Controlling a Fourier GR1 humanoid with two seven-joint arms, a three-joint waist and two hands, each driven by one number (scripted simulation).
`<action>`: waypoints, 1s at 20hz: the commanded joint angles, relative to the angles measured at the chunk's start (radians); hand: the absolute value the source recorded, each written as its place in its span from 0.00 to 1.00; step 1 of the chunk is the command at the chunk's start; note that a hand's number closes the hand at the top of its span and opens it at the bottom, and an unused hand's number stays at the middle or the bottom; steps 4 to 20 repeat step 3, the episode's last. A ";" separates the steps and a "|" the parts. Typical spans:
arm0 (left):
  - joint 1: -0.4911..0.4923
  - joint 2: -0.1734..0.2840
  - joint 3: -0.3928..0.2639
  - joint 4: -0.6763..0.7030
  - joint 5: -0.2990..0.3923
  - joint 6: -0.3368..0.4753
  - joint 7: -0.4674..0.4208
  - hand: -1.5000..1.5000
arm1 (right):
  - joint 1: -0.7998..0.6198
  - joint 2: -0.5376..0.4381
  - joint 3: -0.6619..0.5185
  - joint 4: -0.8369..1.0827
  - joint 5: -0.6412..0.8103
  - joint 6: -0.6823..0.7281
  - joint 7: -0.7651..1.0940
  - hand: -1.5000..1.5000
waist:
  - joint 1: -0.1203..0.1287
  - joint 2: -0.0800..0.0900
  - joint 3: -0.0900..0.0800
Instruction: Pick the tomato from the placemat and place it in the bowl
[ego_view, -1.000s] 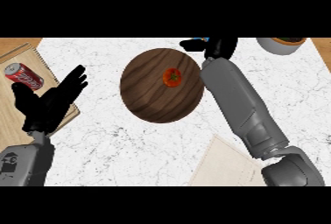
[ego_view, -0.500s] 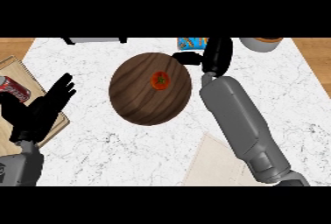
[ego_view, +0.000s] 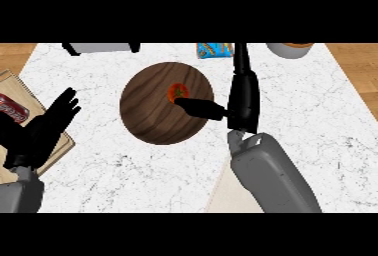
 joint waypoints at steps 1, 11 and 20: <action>-0.006 0.009 0.014 0.008 0.002 0.001 -0.003 0.50 | 0.216 0.000 0.159 -0.284 -0.010 -0.011 0.029 1.00 | -0.013 0.004 0.000; 0.033 0.013 0.022 -0.012 0.019 -0.019 -0.021 0.50 | 0.323 -0.012 0.243 -0.385 0.092 0.006 0.058 1.00 | -0.005 0.003 -0.002; 0.033 0.013 0.022 -0.012 0.019 -0.019 -0.021 0.50 | 0.323 -0.012 0.243 -0.385 0.092 0.006 0.058 1.00 | -0.005 0.003 -0.002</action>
